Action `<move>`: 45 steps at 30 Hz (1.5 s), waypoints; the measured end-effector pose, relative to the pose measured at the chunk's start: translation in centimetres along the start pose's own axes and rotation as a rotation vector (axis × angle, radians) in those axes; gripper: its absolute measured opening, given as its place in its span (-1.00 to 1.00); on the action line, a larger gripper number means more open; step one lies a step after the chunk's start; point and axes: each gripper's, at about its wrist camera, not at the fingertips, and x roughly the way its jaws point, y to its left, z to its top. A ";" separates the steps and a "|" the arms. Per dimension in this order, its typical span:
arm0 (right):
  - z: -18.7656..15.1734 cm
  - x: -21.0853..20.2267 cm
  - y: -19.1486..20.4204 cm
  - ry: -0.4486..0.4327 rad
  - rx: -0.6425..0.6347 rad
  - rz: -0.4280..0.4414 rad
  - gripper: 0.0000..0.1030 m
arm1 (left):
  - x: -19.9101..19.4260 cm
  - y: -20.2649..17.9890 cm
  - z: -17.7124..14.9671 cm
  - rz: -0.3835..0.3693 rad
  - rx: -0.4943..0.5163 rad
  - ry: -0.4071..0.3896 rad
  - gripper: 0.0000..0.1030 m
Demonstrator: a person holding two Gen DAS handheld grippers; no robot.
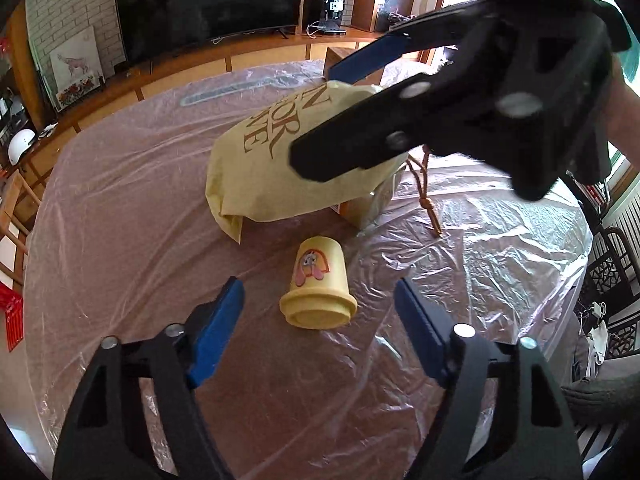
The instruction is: Collect trash
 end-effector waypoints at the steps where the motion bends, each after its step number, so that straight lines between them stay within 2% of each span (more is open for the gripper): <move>1: 0.2 0.4 0.0 0.008 -0.007 0.001 0.84 | 0.1 0.0 0.0 0.003 -0.002 0.003 0.41; 5: 0.6 1.7 -0.3 0.035 -0.012 0.022 0.64 | 0.4 0.0 0.1 0.018 -0.014 0.018 0.19; 8: 0.6 2.4 -0.3 0.043 -0.004 0.040 0.63 | 0.6 0.0 0.1 0.019 -0.017 0.019 0.16; 12: 0.7 2.8 -0.6 0.037 -0.001 0.050 0.58 | 0.8 -0.3 0.4 0.022 -0.009 0.020 -0.03; 17: 0.8 2.4 -0.8 0.013 0.010 0.041 0.20 | 1.0 -0.3 0.6 0.025 -0.005 0.021 -0.23; 20: 0.9 2.2 -0.7 -0.013 0.013 0.026 0.11 | 0.8 -0.2 0.4 0.017 -0.015 0.018 -0.25; 31: 0.1 -1.1 -1.5 -0.127 0.143 0.001 0.09 | 0.9 -0.1 0.2 0.022 -0.019 0.018 -0.25; 38: -2.4 -4.8 -2.6 -0.220 0.277 -0.033 0.09 | 0.7 0.1 0.3 0.022 -0.018 0.014 -0.25; 45: -6.4 -6.0 -2.9 -0.219 0.375 -0.094 0.09 | 0.5 0.3 0.3 0.024 -0.016 0.021 -0.25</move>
